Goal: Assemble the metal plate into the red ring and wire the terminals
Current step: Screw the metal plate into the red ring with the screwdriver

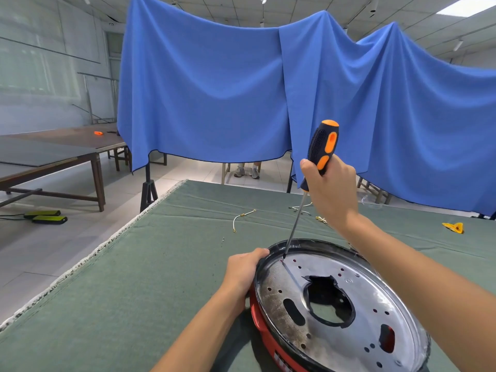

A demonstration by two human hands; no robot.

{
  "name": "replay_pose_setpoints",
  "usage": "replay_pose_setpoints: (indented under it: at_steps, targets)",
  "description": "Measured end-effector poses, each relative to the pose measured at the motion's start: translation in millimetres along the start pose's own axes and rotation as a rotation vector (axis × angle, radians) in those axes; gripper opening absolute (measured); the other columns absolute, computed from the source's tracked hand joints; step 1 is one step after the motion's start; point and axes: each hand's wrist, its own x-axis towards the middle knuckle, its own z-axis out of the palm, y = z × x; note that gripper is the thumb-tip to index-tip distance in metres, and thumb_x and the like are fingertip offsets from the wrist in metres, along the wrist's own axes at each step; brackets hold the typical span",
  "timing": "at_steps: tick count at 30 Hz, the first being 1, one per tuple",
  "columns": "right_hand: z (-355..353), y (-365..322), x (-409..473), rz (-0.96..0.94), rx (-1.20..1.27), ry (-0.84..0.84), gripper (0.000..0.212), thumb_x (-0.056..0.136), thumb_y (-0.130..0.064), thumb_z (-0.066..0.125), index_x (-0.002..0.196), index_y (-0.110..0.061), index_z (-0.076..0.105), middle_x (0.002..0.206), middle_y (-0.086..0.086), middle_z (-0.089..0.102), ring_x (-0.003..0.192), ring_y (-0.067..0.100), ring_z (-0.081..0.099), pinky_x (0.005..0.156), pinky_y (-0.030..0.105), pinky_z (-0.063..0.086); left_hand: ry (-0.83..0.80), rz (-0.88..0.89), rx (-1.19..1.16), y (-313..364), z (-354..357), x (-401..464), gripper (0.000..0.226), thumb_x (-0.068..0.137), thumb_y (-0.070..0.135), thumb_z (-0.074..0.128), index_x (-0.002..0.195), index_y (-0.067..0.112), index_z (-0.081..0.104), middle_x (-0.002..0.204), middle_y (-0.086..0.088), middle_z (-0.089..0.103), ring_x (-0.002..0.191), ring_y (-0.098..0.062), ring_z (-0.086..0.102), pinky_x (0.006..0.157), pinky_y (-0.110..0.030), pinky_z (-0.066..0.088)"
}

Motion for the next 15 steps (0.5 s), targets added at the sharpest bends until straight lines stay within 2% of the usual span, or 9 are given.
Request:
replay_pose_setpoints:
  at_steps: [3, 4, 6, 8, 10, 12, 14, 15]
  targets:
    - [2, 4, 3, 0.021, -0.005, 0.003, 0.040, 0.088, -0.019, 0.055, 0.056, -0.022, 0.031, 0.041, -0.012, 0.040, 0.048, -0.005, 0.050, 0.043, 0.008, 0.034, -0.048, 0.075, 0.098, 2, -2, 1, 0.010, 0.083, 0.016, 0.064, 0.078, 0.007, 0.064, 0.076, -0.013, 0.057, 0.070, -0.021, 0.051, 0.064, -0.030, 0.040]
    - [2, 5, 4, 0.026, -0.002, -0.006, 0.040, 0.088, -0.018, 0.056, 0.056, -0.022, 0.031, 0.039, -0.011, 0.041, 0.048, -0.005, 0.051, 0.043, 0.008, 0.034, -0.069, 0.135, 0.176, 4, -3, 2, 0.007, 0.085, 0.014, 0.063, 0.081, 0.009, 0.066, 0.079, -0.012, 0.060, 0.073, -0.020, 0.054, 0.066, -0.029, 0.043]
    - [1, 5, 3, 0.025, 0.002, -0.025, 0.039, 0.088, -0.018, 0.055, 0.057, -0.022, 0.032, 0.040, -0.016, 0.048, 0.049, -0.004, 0.051, 0.043, 0.009, 0.035, -0.046, 0.313, 0.448, 10, -5, 8, 0.019, 0.085, 0.010, 0.062, 0.102, 0.014, 0.070, 0.093, -0.005, 0.068, 0.086, -0.018, 0.062, 0.081, -0.026, 0.048]
    - [0, 3, 2, 0.012, 0.003, -0.022, 0.041, 0.088, -0.016, 0.056, 0.056, -0.023, 0.031, 0.040, -0.018, 0.047, 0.048, -0.005, 0.049, 0.044, 0.008, 0.035, 0.005, 0.502, 0.723, 19, -4, 12, 0.036, 0.083, 0.012, 0.063, 0.117, 0.021, 0.065, 0.103, 0.003, 0.066, 0.096, -0.014, 0.060, 0.091, -0.028, 0.047]
    - [-1, 0, 1, -0.005, 0.004, -0.015, 0.042, 0.088, -0.015, 0.057, 0.056, -0.023, 0.030, 0.037, -0.014, 0.045, 0.046, -0.001, 0.049, 0.044, 0.008, 0.034, -0.064, 0.601, 0.873, 30, 1, 12, 0.036, 0.081, 0.017, 0.064, 0.116, 0.025, 0.066, 0.107, 0.007, 0.068, 0.102, -0.011, 0.060, 0.093, -0.030, 0.047]
    - [-2, -3, 0, -0.019, -0.015, -0.027, 0.041, 0.088, -0.017, 0.056, 0.057, -0.023, 0.030, 0.039, -0.011, 0.045, 0.045, 0.009, 0.049, 0.043, 0.012, 0.032, -0.149, 0.627, 1.017, 37, 10, 14, 0.028, 0.079, 0.022, 0.066, 0.106, 0.026, 0.071, 0.104, 0.008, 0.070, 0.101, -0.011, 0.061, 0.089, -0.030, 0.049]
    - [-3, -5, -1, -0.028, -0.021, -0.029, 0.039, 0.088, -0.019, 0.055, 0.058, -0.024, 0.030, 0.042, -0.011, 0.041, 0.046, 0.013, 0.048, 0.044, 0.017, 0.031, -0.164, 0.650, 1.160, 39, 16, 16, 0.015, 0.078, 0.023, 0.067, 0.092, 0.025, 0.073, 0.087, 0.007, 0.069, 0.089, -0.018, 0.061, 0.074, -0.028, 0.048]
    - [-3, -6, -2, -0.037, -0.015, -0.021, 0.039, 0.087, -0.021, 0.055, 0.058, -0.024, 0.029, 0.044, -0.012, 0.040, 0.046, 0.012, 0.047, 0.043, 0.014, 0.029, -0.158, 0.660, 1.215, 39, 17, 17, 0.009, 0.078, 0.024, 0.067, 0.085, 0.023, 0.072, 0.079, 0.005, 0.065, 0.084, -0.022, 0.059, 0.067, -0.028, 0.044]
